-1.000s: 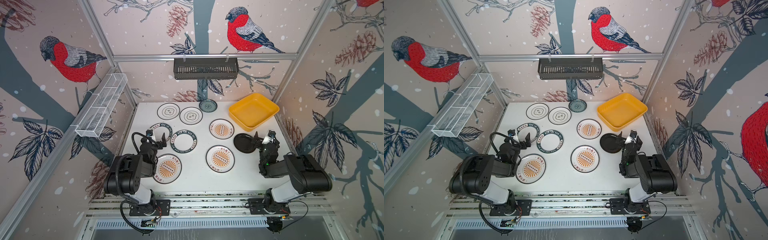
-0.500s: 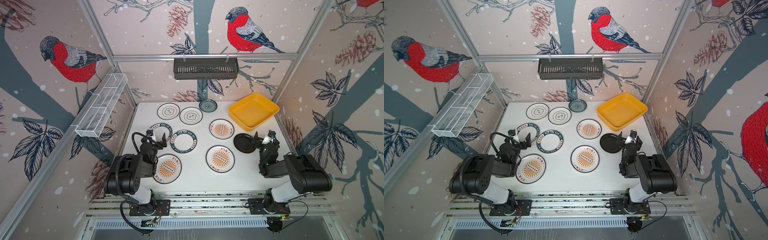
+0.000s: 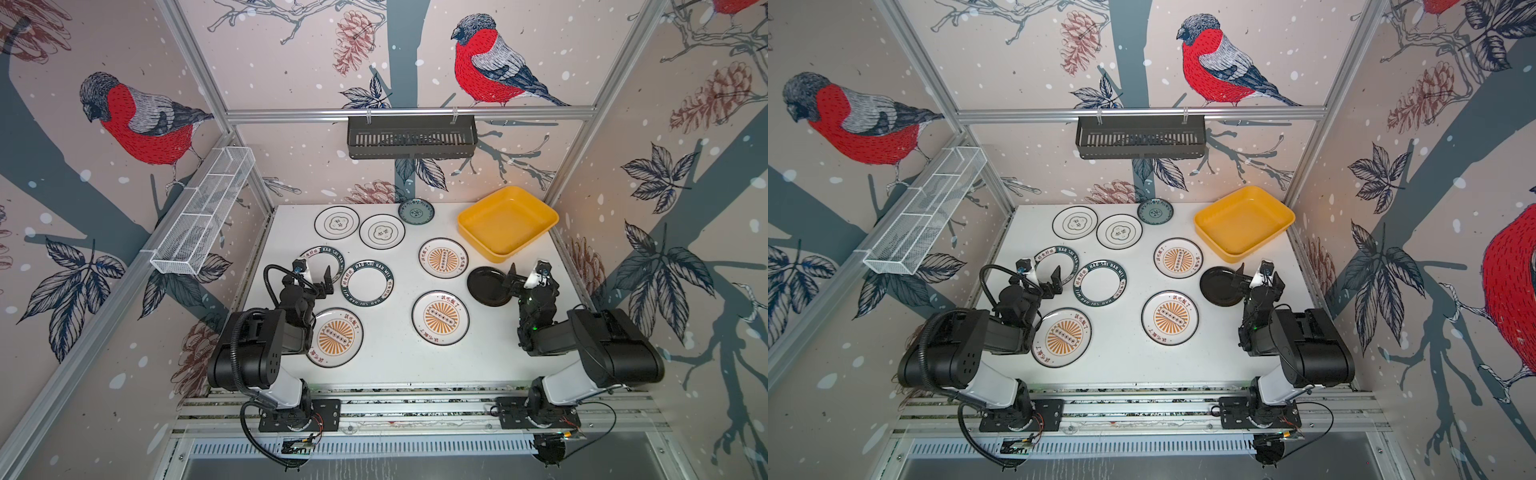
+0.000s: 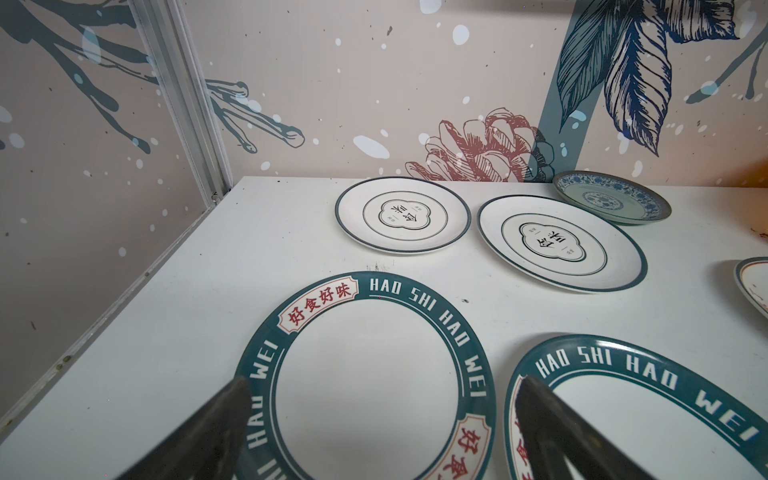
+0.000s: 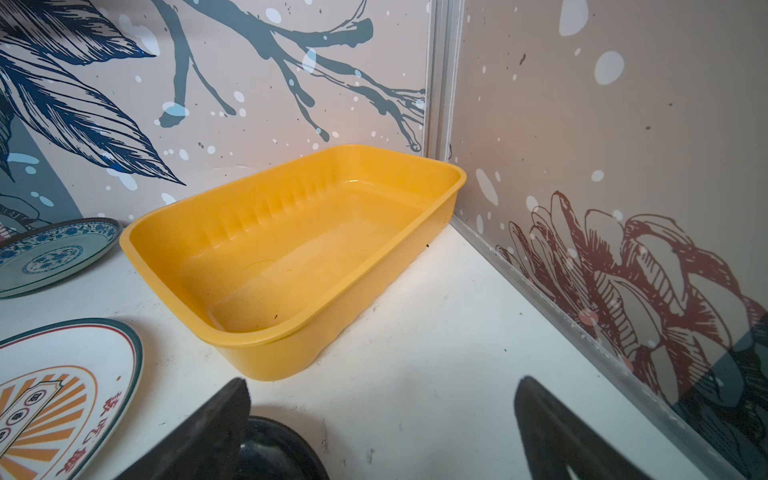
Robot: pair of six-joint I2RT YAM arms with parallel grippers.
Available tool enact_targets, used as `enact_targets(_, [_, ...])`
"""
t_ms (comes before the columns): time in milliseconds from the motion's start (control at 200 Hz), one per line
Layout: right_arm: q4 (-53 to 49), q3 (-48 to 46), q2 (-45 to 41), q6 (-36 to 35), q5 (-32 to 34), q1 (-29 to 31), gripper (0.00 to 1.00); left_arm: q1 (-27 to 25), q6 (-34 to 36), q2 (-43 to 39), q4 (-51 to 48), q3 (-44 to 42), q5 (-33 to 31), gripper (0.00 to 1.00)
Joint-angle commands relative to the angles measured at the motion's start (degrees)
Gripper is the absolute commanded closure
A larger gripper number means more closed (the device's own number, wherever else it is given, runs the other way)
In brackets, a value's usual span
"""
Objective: Place the plates into the plastic bin on the countertop
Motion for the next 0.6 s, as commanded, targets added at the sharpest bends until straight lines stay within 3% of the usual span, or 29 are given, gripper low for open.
enact_targets(0, [1.07,0.15,-0.04,-0.65,0.49,-0.01,0.0,0.0,1.13,-0.16,1.67,-0.12,0.12,0.01])
enact_targets(140, [0.71,0.22,-0.59,-1.03,1.0,0.44,0.0,-0.06,0.73,-0.56,1.54,-0.14,-1.02,0.01])
enact_targets(225, [-8.11,3.64,-4.39,-2.25,1.91,1.51,0.0,-0.04,0.64,-4.17,-3.15,0.98,-1.18,0.01])
enact_targets(325, [-24.5,10.97,-9.24,-2.77,2.13,2.84,0.0,0.02,0.91,-11.22,-16.9,6.01,0.04,0.01])
enact_targets(410, [-39.73,19.73,-12.68,2.61,-1.26,3.56,0.0,0.01,-3.4,-15.79,-29.8,13.51,-0.14,0.01])
enact_targets(495, [-48.84,26.47,-14.78,8.49,-5.98,4.74,0.0,-0.03,-8.42,-18.08,-40.11,22.31,3.39,0.01])
enact_targets(590, [-54.67,32.15,-16.28,16.01,-9.73,8.19,0.0,-0.11,-20.15,-18.09,-47.78,31.4,8.54,0.01])
